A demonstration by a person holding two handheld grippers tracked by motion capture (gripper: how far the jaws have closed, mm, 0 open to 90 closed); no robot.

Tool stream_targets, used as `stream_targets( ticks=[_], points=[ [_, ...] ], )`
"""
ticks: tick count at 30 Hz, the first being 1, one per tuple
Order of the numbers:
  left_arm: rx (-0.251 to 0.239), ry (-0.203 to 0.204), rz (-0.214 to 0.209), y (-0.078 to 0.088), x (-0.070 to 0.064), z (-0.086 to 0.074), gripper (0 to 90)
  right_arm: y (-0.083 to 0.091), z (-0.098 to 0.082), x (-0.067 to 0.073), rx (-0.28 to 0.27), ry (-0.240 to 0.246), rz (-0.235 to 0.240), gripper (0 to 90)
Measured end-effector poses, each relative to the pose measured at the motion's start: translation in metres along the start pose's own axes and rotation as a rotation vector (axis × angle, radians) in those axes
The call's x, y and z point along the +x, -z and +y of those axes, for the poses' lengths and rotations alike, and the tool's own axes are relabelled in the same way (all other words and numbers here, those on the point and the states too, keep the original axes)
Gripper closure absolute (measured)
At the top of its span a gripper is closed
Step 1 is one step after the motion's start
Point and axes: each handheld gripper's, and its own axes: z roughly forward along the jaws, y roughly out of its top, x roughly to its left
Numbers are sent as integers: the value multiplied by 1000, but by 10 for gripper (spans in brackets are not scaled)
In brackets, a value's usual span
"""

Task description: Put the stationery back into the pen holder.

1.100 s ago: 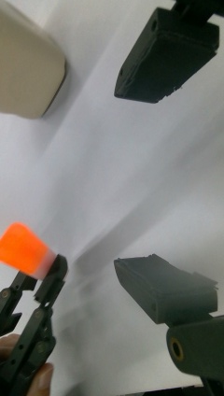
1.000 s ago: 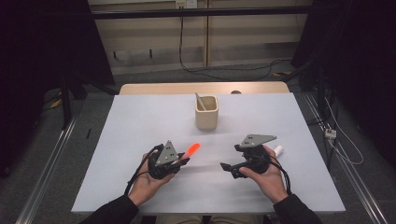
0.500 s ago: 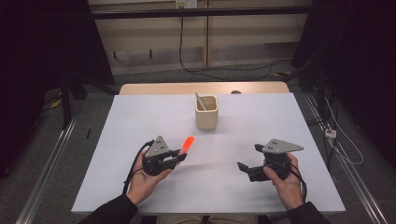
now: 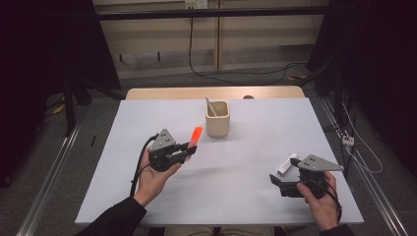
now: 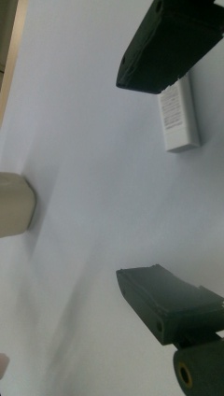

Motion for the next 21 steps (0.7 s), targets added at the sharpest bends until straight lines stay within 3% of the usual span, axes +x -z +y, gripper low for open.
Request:
stream_targets(
  ticks=[8,21],
  points=[
    [-36,17,14,-24,10,31,774,9,-14,-11,7,-39,-47,74],
    [-92,39,60,-60,29,79,774,6,-18,-12,18,-42,-43,75]
  ],
)
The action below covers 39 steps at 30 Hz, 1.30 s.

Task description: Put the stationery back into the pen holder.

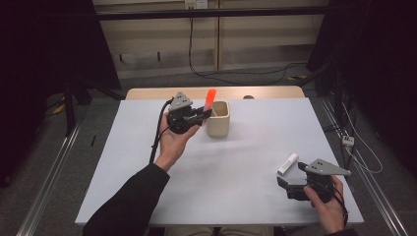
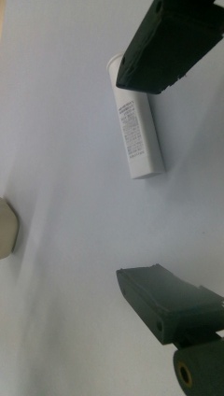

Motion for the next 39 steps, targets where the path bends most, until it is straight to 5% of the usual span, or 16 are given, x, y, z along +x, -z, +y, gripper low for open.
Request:
stream_targets(
  ticks=[9,17,39],
  points=[
    [-29,14,26,-38,10,20,774,-1,0,0,6,-5,9,78],
    [5,28,49,-65,11,11,773,-2,-2,-2,10,-9,15,79],
    [96,11,58,-80,10,-5,717,-3,-2,-2,22,-10,16,79]
  ],
)
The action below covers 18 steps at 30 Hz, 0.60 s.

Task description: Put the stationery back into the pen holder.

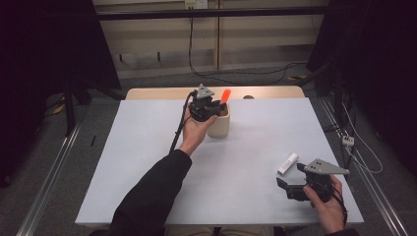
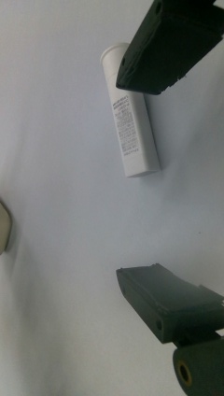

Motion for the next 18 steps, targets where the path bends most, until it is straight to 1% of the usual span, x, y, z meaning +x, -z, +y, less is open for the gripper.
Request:
stream_targets(
  ticks=[1,3,4,5,6,8,9,12,14,17,18],
  points=[
    [-2,0,-1,1,-1,0,688,0,0,0,-1,1,0,79],
    [0,0,5,3,-3,1,592,0,0,0,0,3,-1,79],
    [-6,1,7,5,-3,1,559,0,0,1,0,3,-2,79],
    [-13,5,8,7,-4,1,534,0,0,0,-1,5,-2,79],
    [-7,0,9,9,-4,2,495,0,1,0,-1,5,-5,79],
    [-14,10,8,16,-3,2,410,0,1,-1,3,3,-12,79],
    [-16,13,9,19,-3,2,383,0,1,-1,2,1,-18,79],
    [-18,-10,9,30,-3,1,334,1,1,-3,10,-18,-25,79],
    [-17,-14,8,38,-3,-1,294,0,1,-5,24,-27,-30,76],
    [-30,5,-12,52,-3,-6,252,0,2,-6,42,-37,-39,76],
    [-30,2,-13,56,-3,-9,241,0,2,-7,44,-41,-43,82]
  ],
)
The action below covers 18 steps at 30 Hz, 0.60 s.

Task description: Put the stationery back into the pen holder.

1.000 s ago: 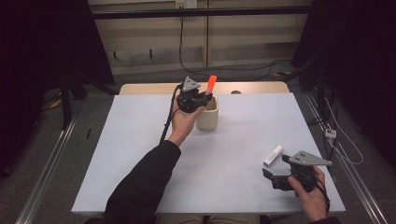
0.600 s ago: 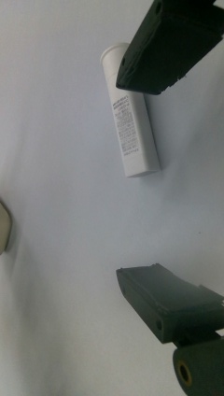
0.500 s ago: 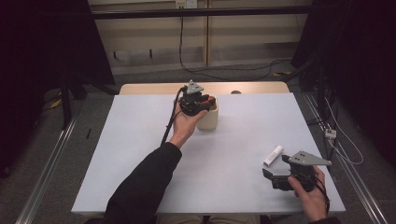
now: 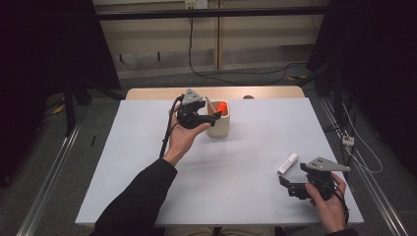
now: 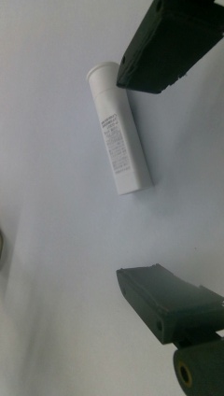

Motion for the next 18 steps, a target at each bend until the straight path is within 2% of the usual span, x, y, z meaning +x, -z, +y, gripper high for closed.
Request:
stream_targets(
  ticks=[2,6,8,9,13,18],
  points=[
    [14,-16,13,8,0,-5,210,0,0,-1,1,0,-1,84],
    [40,0,21,24,4,-15,120,0,3,-2,4,5,-17,128],
    [56,-12,25,32,5,-20,95,2,5,-2,18,8,10,144],
    [69,-35,36,37,4,-23,95,3,7,-1,24,12,21,134],
    [83,-30,12,50,6,-42,94,6,12,-4,20,13,40,151],
    [129,-29,3,67,7,-62,70,2,13,-14,7,8,40,166]
  ],
)
